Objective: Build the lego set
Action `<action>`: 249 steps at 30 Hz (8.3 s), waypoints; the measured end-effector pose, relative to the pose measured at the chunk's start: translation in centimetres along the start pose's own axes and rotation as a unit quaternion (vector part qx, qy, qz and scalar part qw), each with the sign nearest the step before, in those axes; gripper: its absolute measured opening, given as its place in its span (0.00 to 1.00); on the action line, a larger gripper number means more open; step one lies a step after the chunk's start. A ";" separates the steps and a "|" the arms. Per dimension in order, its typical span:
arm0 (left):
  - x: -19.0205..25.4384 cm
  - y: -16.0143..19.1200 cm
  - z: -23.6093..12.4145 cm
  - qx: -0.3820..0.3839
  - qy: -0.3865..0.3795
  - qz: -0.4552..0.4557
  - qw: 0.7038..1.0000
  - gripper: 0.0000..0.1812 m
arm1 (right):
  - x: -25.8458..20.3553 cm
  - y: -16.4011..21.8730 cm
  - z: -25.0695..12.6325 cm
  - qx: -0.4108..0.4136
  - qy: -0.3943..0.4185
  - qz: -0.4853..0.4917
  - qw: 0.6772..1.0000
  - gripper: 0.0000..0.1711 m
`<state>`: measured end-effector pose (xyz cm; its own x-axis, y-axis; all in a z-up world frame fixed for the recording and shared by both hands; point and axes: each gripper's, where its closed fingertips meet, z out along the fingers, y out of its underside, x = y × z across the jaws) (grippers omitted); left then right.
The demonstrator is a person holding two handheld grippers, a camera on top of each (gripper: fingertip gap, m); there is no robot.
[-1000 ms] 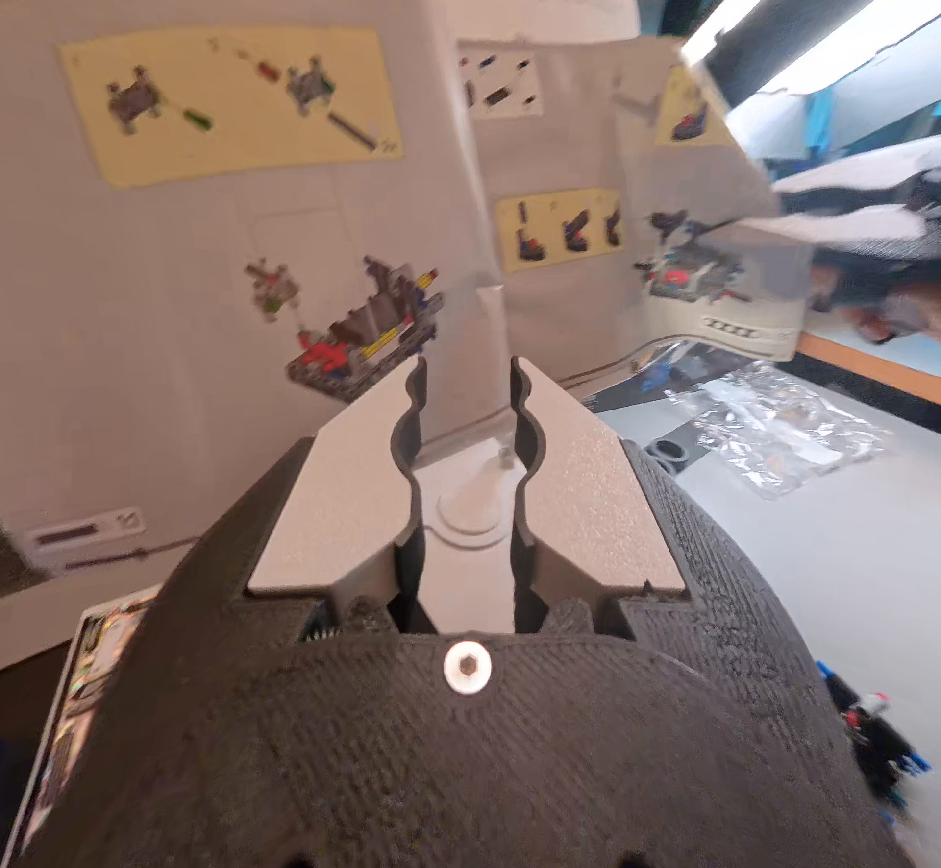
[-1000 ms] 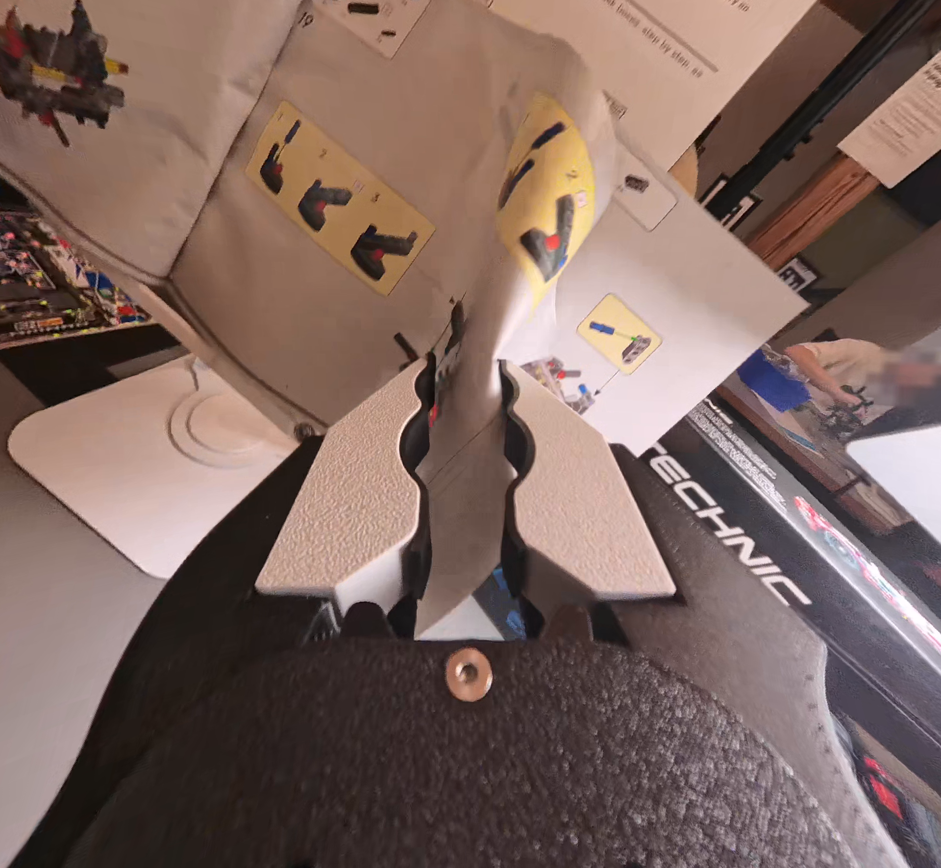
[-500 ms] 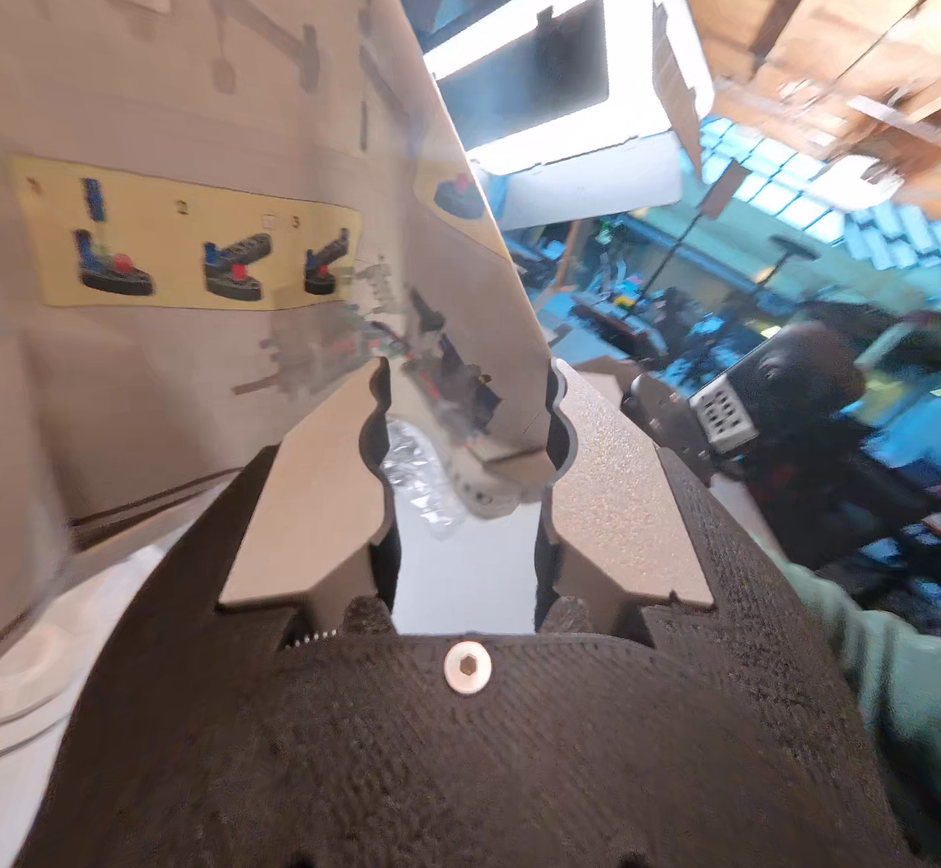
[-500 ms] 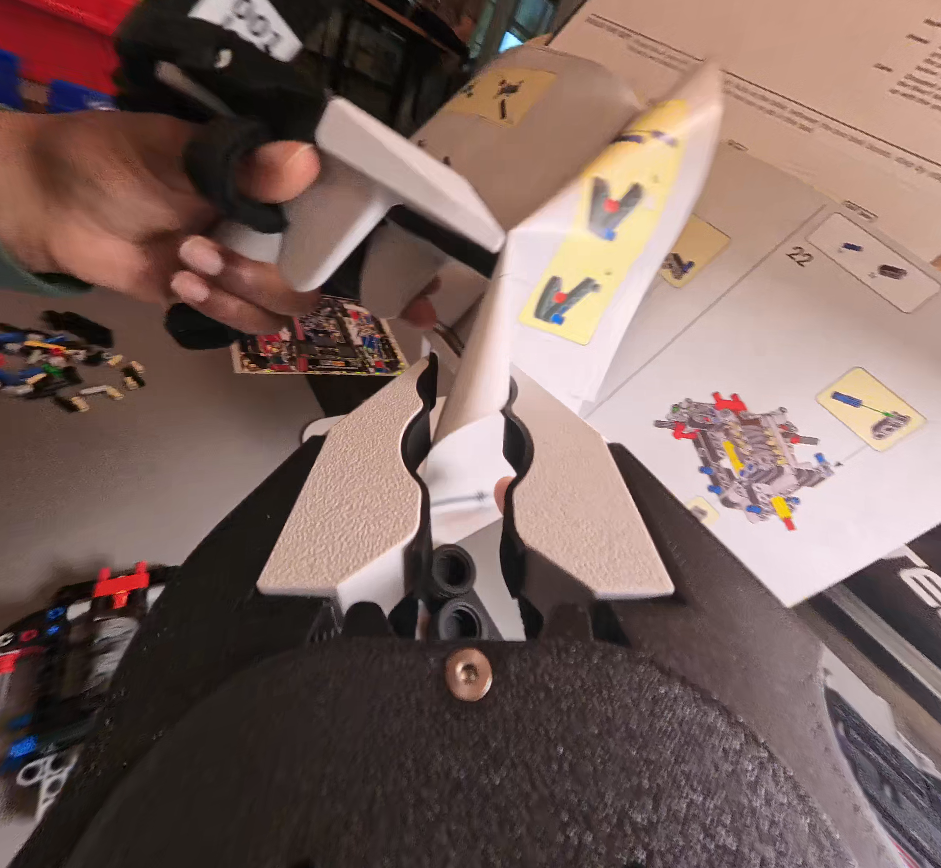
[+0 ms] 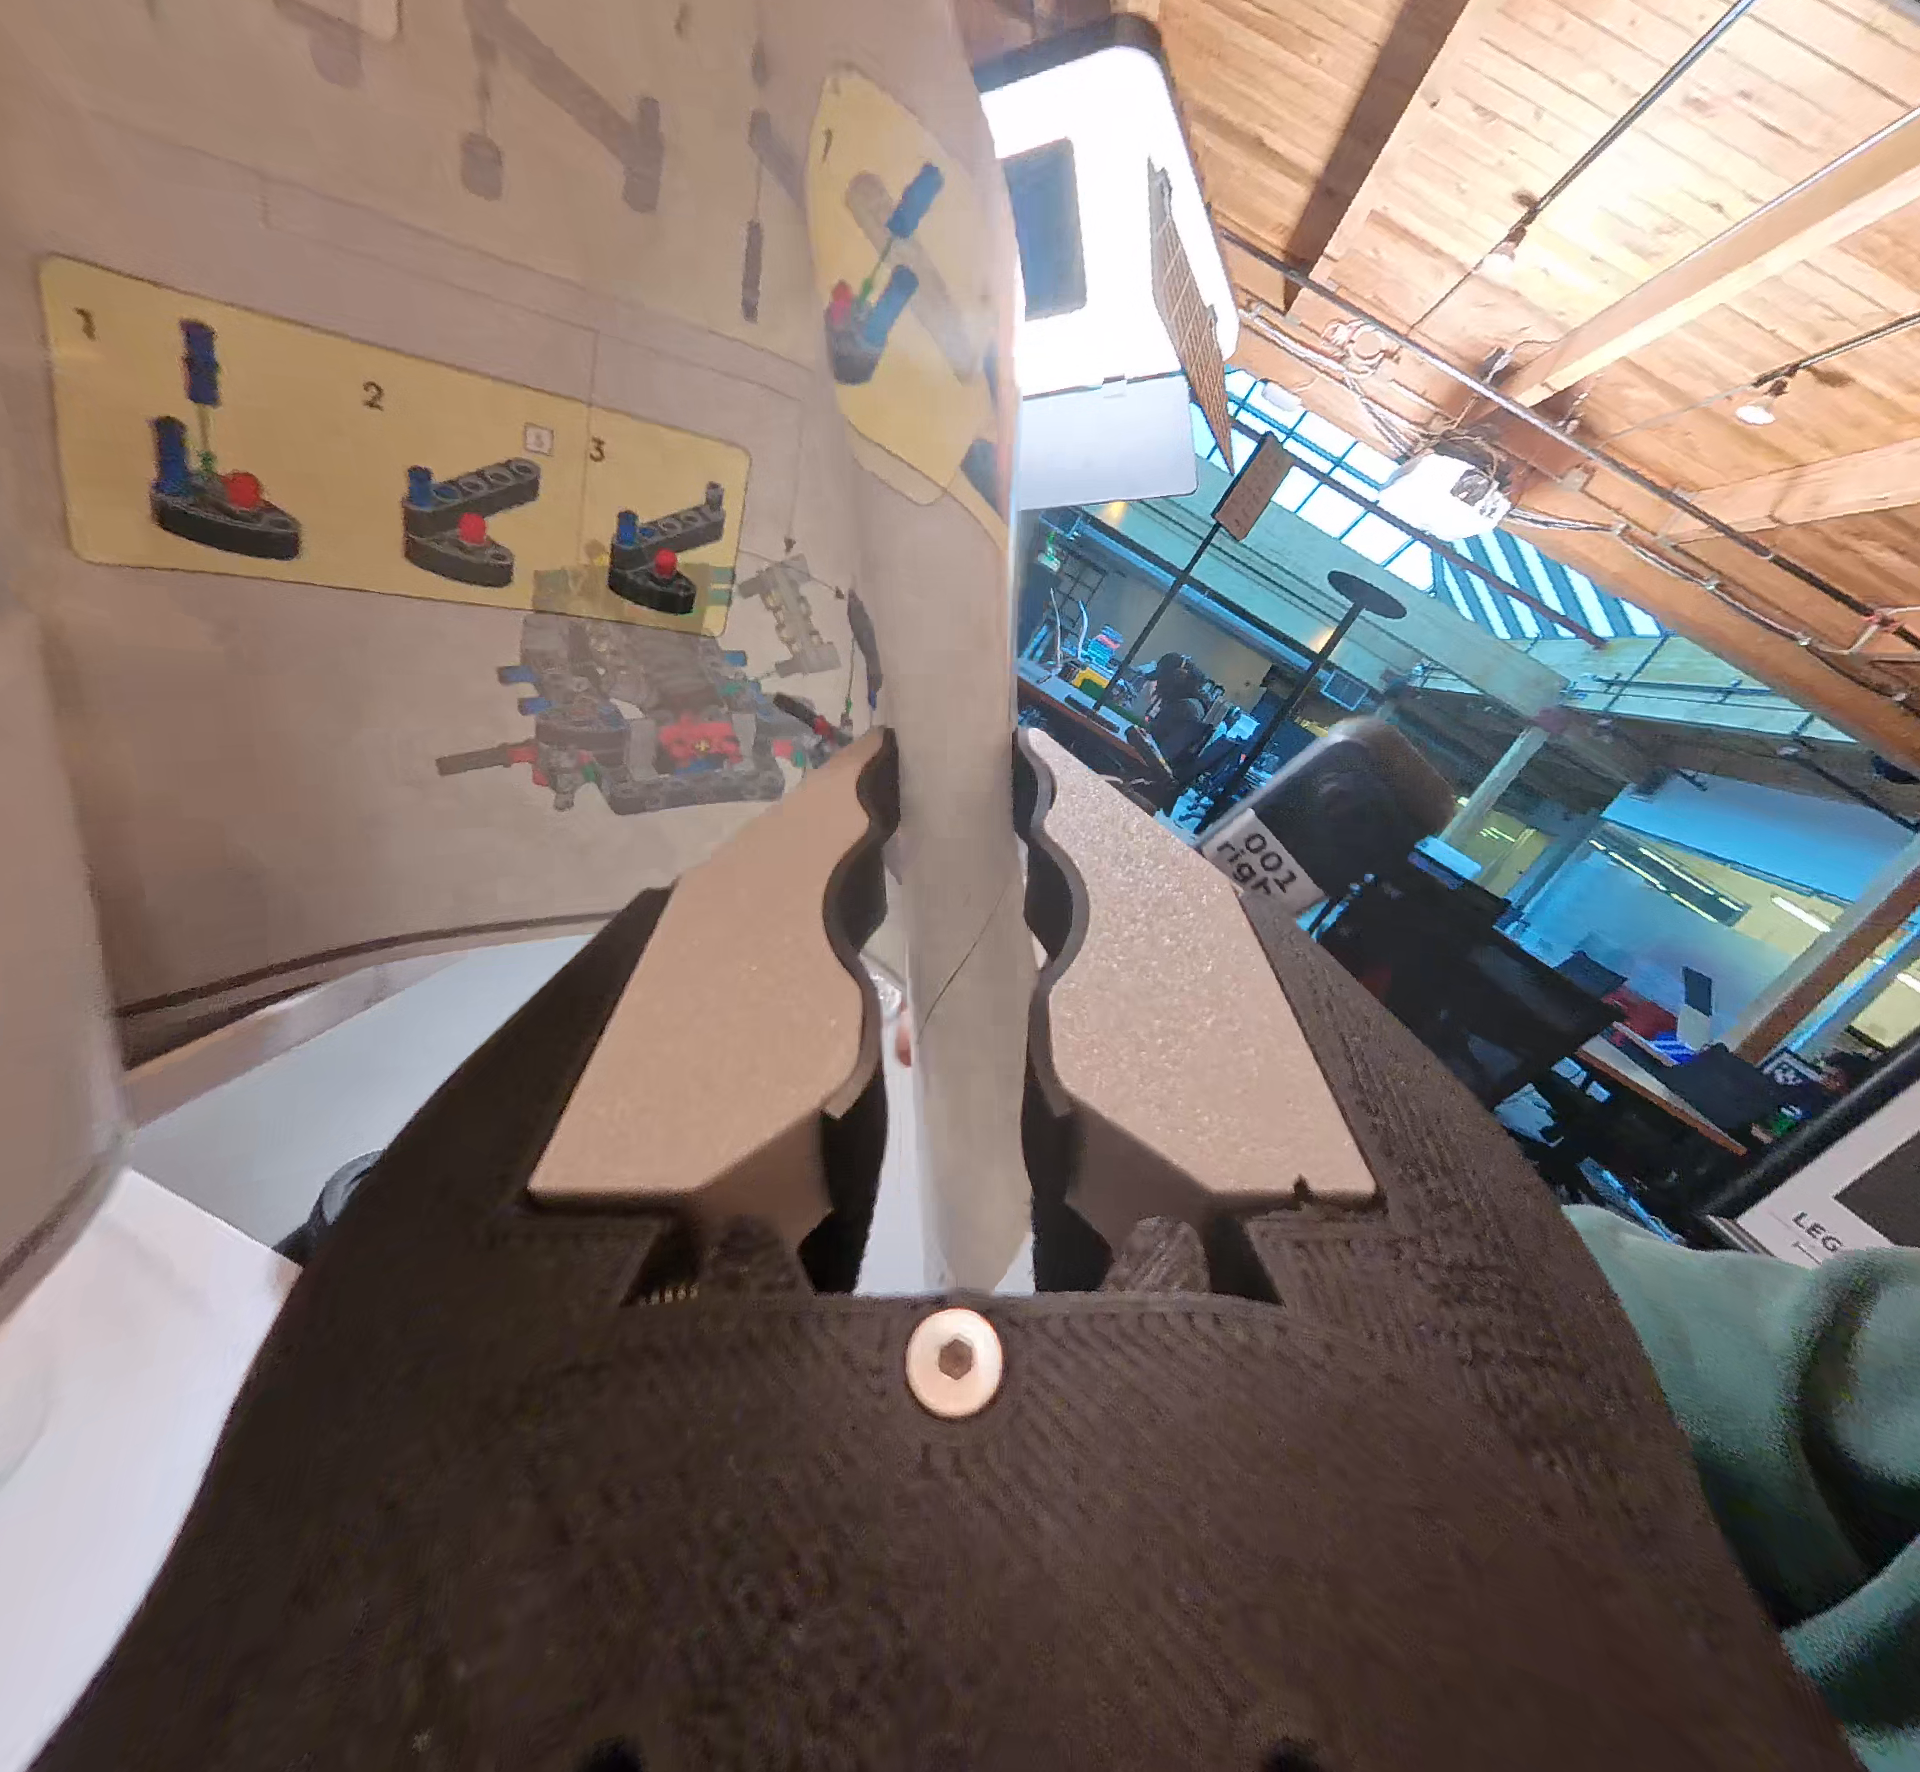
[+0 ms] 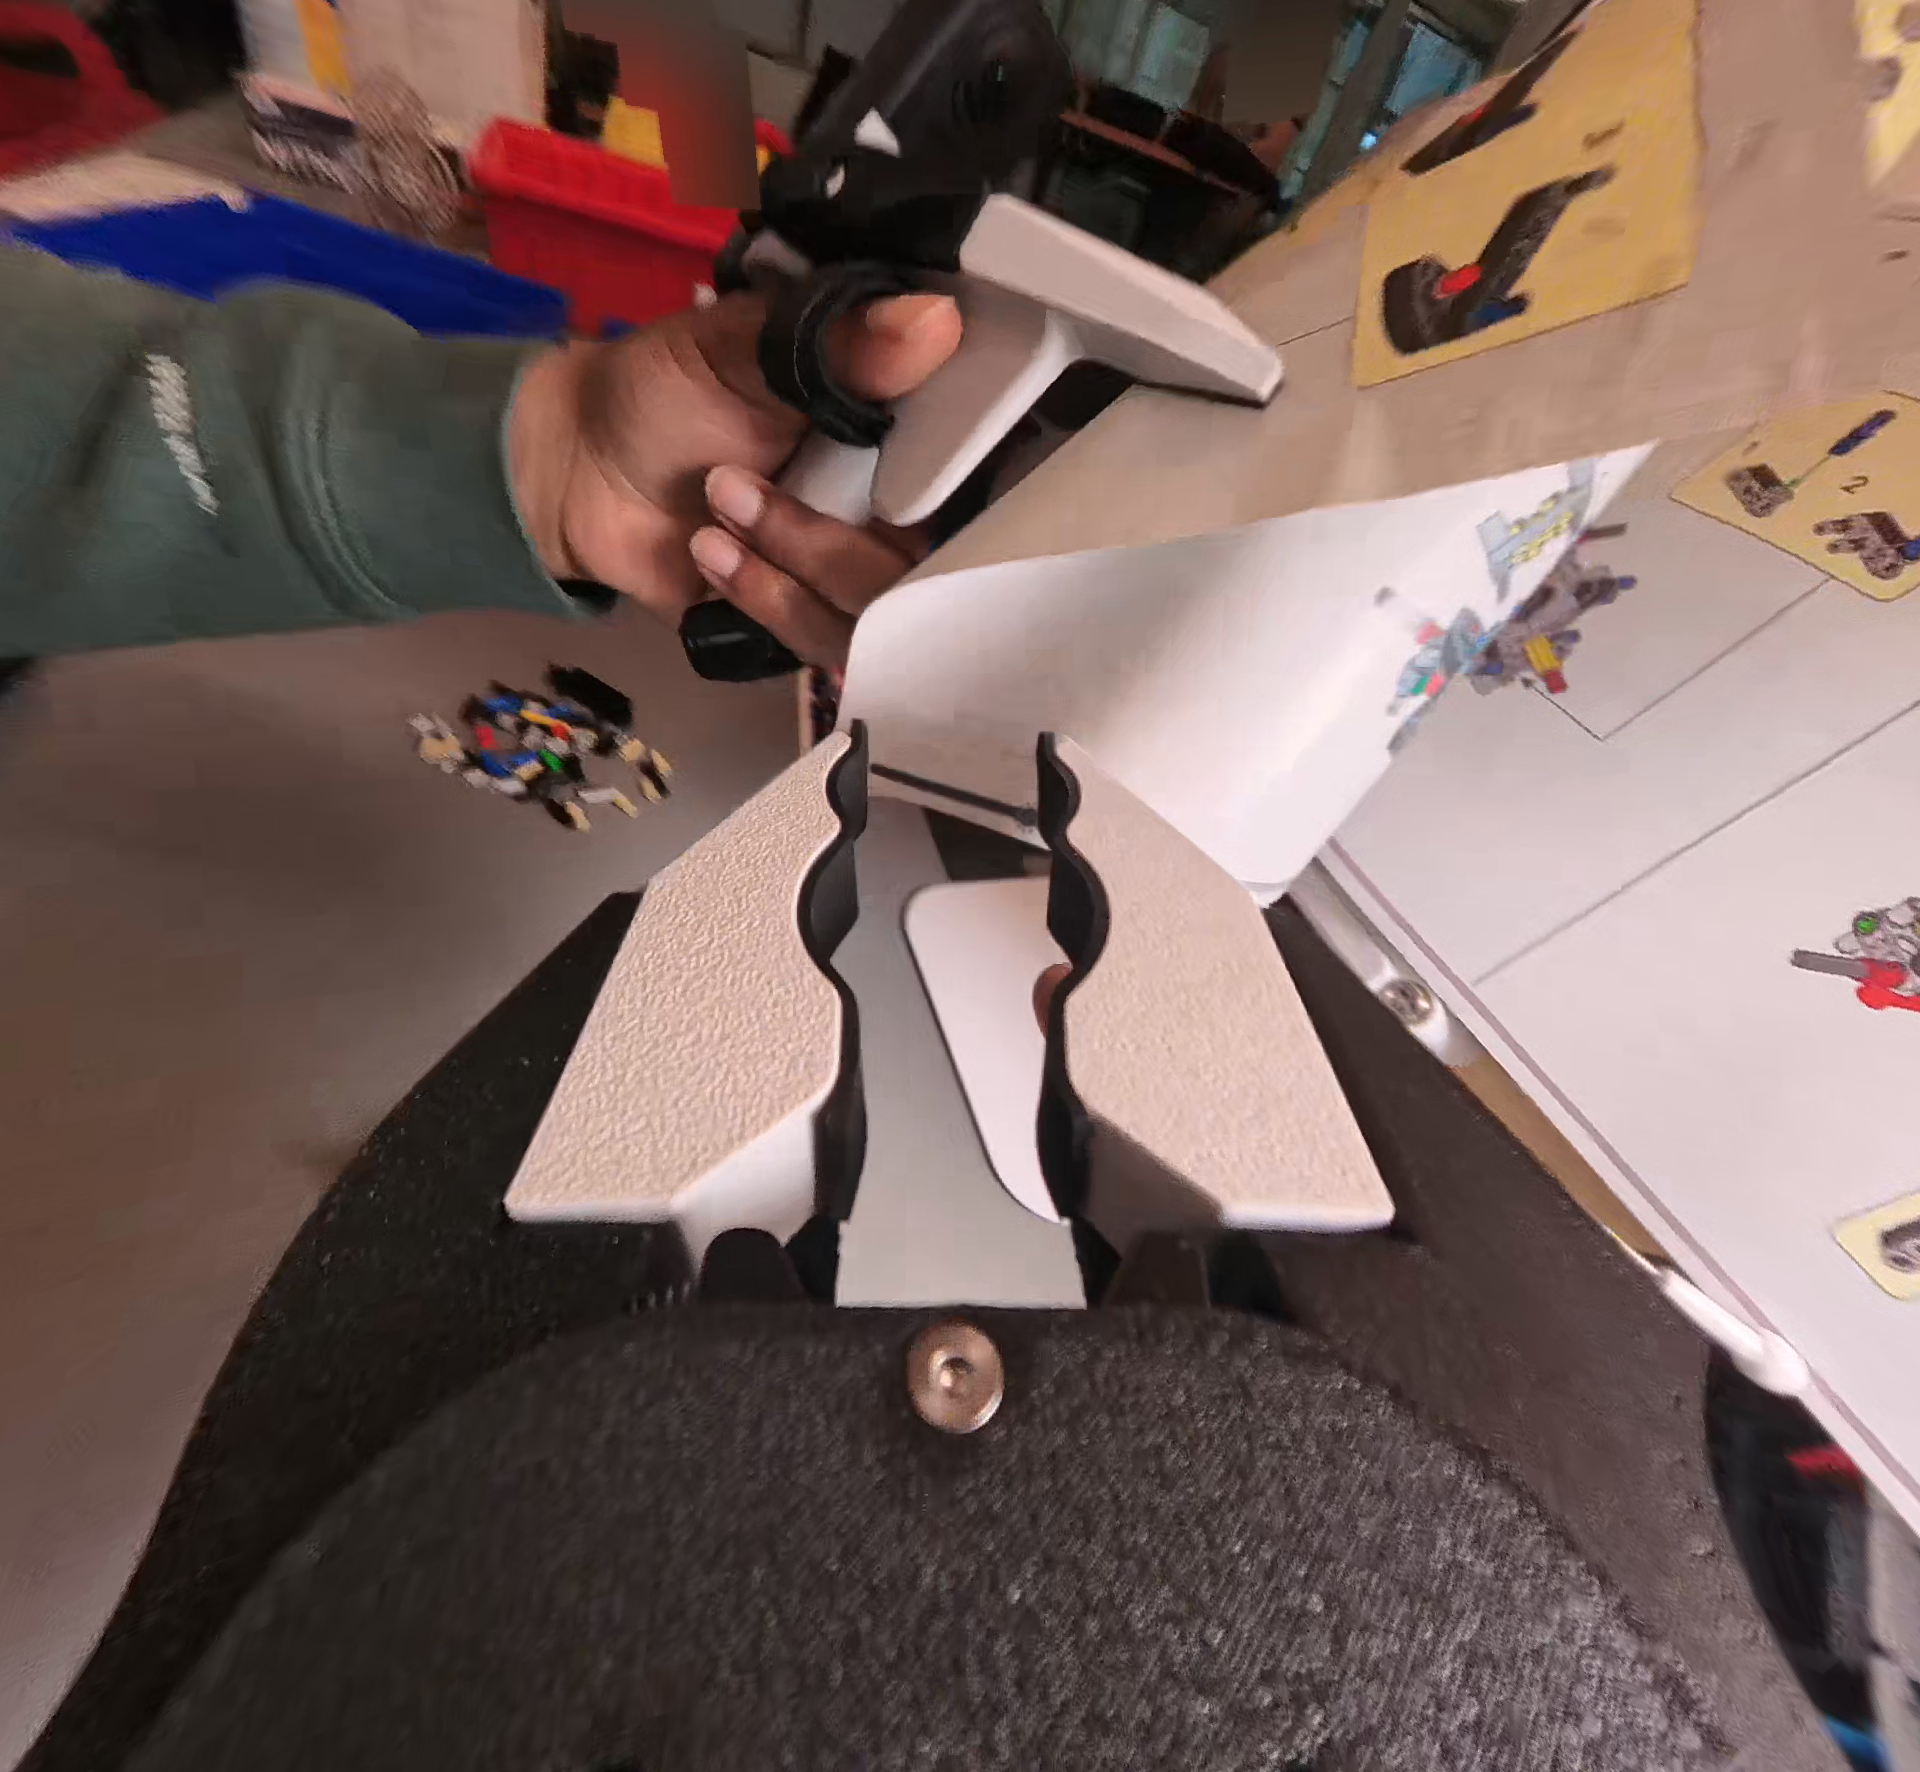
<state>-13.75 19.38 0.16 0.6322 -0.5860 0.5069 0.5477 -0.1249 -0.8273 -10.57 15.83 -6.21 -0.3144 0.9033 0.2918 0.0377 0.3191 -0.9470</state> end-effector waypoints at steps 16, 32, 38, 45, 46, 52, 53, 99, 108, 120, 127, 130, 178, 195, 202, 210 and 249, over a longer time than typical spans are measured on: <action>1.7 -2.9 -10.0 0.002 -0.011 0.094 0.995 0.30 | 6.4 -1.0 7.9 -0.089 0.080 0.041 0.992 0.27; 0.8 -1.7 -15.2 -0.017 -0.198 0.295 0.935 0.00 | 6.1 -0.9 9.1 -0.097 0.108 0.066 0.987 0.25; 0.9 -1.8 -14.9 -0.011 -0.196 0.290 0.937 0.00 | 5.0 -2.5 8.4 -0.073 0.107 0.058 0.990 0.26; 1.2 -0.8 -13.3 -0.031 -0.198 0.319 0.926 0.00 | 2.4 -7.5 7.7 -0.011 0.102 0.043 0.994 0.32; 1.2 -0.6 -13.2 -0.034 -0.198 0.323 0.925 0.00 | 2.0 -8.0 7.7 -0.008 0.101 0.043 0.994 0.33; 1.1 -0.2 -12.9 -0.039 -0.204 0.335 0.919 0.00 | 0.3 -8.5 8.5 -0.012 0.115 0.028 0.993 0.38; 1.0 -0.2 -12.9 -0.037 -0.205 0.334 0.919 0.00 | 0.0 -8.3 8.6 -0.015 0.115 0.021 0.993 0.39; 3.8 4.1 -8.2 -0.068 -0.186 0.385 0.902 0.02 | 8.7 -9.1 -8.7 0.088 0.364 0.108 0.921 0.00; 1.2 3.0 -10.1 -0.064 -0.226 0.347 0.908 0.04 | 16.0 -3.9 -11.0 0.053 0.366 0.147 0.917 0.00; -5.5 2.0 -11.0 -0.059 -0.310 0.296 0.902 0.12 | 17.8 -3.5 -11.2 0.021 0.361 0.143 0.921 0.00; -11.2 -1.1 -13.2 -0.024 -0.397 0.250 0.883 0.11 | 18.8 -3.2 -11.4 0.012 0.344 0.161 0.925 0.00; -13.2 -2.3 -13.4 -0.036 -0.420 0.236 0.876 0.10 | 18.8 -2.9 -11.4 0.005 0.345 0.152 0.926 0.00; -6.3 -11.0 -17.8 0.019 -0.368 0.253 0.895 0.00 | 4.6 -6.2 6.1 -0.054 0.146 -0.060 0.986 0.13; -6.9 -14.8 -22.0 0.122 -0.418 0.237 0.868 0.12 | 12.0 0.4 15.1 -0.227 0.255 -0.122 0.932 0.00; -13.5 1.4 -18.0 0.070 -0.295 -0.125 0.945 0.23 | 12.2 0.4 15.5 -0.269 0.248 -0.158 0.917 0.00; -18.8 -0.6 -18.5 0.322 -0.196 -0.310 0.873 0.04 | 12.2 0.5 15.6 -0.279 0.246 -0.170 0.913 0.00; -10.2 2.9 -2.3 -0.259 -0.315 0.473 0.781 0.06 | 10.9 10.4 -3.4 0.028 0.327 0.315 0.890 0.27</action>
<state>-19.93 23.15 -7.99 0.8531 -0.1223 -0.5073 -0.5201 -0.2768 -0.8080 -10.42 30.00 -12.42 0.3732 0.8775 -0.3013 -0.0414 -0.3087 -0.9503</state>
